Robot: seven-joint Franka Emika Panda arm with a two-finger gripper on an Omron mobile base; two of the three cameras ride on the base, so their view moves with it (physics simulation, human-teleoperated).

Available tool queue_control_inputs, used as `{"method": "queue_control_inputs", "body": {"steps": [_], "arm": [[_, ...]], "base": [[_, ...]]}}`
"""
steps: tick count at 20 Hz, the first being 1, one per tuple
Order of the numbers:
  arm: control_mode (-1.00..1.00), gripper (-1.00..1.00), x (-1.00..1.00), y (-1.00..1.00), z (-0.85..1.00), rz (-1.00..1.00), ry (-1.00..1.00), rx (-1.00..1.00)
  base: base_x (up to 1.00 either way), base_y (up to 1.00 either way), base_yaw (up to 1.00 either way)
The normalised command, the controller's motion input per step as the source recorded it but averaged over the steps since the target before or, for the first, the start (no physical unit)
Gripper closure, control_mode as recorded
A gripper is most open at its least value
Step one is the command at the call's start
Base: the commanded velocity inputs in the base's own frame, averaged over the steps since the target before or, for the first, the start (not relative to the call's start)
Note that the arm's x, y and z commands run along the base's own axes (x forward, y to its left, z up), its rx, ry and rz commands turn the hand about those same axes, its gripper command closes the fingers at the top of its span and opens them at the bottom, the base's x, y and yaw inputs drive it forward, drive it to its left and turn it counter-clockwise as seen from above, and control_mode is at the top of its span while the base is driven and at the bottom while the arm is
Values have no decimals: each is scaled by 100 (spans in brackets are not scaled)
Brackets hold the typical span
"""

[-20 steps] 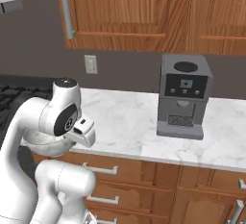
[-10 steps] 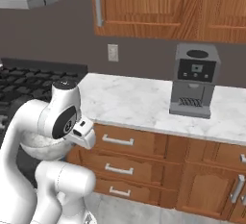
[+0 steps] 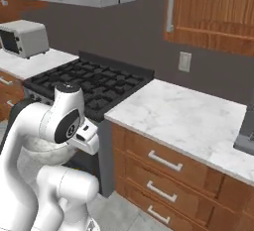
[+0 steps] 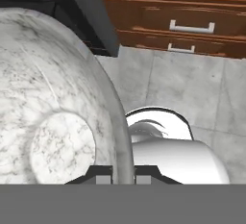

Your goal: Pick the cup and bowl from the counter and place them on the counter next to the sink.

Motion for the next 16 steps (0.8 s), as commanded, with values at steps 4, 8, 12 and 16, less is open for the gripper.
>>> {"method": "queue_control_inputs", "body": {"steps": [4, 8, 12, 16], "arm": [[100, 100, 0, 0, 0, 0, 0, 0], [100, 100, 0, 0, 0, 0, 0, 0], [100, 100, 0, 0, 0, 0, 0, 0], [100, 100, 0, 0, 0, 0, 0, 0]], "base": [[0, 0, 71], [0, 2, 69], [0, 3, 67], [0, 1, 64]]}}
